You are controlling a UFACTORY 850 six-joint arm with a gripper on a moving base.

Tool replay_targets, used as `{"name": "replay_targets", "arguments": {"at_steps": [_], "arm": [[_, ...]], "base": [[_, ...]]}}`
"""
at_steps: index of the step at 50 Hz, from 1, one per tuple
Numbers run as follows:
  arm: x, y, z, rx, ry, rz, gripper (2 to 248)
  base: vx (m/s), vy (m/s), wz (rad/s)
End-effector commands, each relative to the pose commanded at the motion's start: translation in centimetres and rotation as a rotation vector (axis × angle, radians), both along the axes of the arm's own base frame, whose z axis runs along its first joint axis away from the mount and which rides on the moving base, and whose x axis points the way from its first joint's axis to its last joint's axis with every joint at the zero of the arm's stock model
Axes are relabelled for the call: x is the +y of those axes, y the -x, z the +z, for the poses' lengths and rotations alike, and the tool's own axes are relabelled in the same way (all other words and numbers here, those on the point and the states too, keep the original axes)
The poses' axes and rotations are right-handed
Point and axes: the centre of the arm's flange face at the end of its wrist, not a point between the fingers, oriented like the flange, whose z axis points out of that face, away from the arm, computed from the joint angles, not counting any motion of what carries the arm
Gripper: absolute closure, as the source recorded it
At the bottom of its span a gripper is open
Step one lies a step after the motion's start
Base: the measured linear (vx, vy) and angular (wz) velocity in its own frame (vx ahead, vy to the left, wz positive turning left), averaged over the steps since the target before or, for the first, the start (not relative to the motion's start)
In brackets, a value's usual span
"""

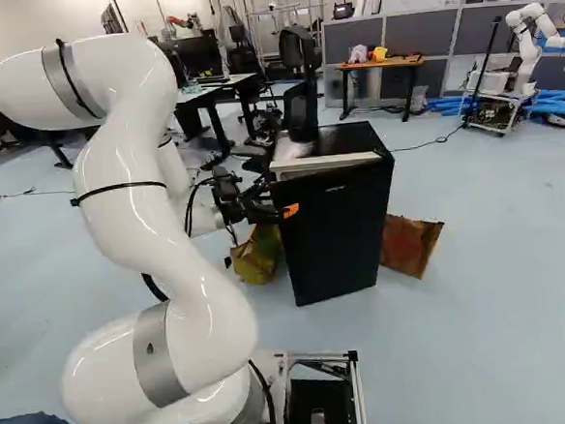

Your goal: Grab a drink from the fridge

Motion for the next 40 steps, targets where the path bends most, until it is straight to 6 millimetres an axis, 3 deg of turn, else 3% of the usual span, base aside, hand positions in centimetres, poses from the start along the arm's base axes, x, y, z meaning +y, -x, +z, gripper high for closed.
{"name": "replay_targets", "arguments": {"at_steps": [40], "arm": [[-0.7,4.1,-0.1,0.048,0.022,-0.103,3]], "base": [[0.0,0.0,0.0]]}}
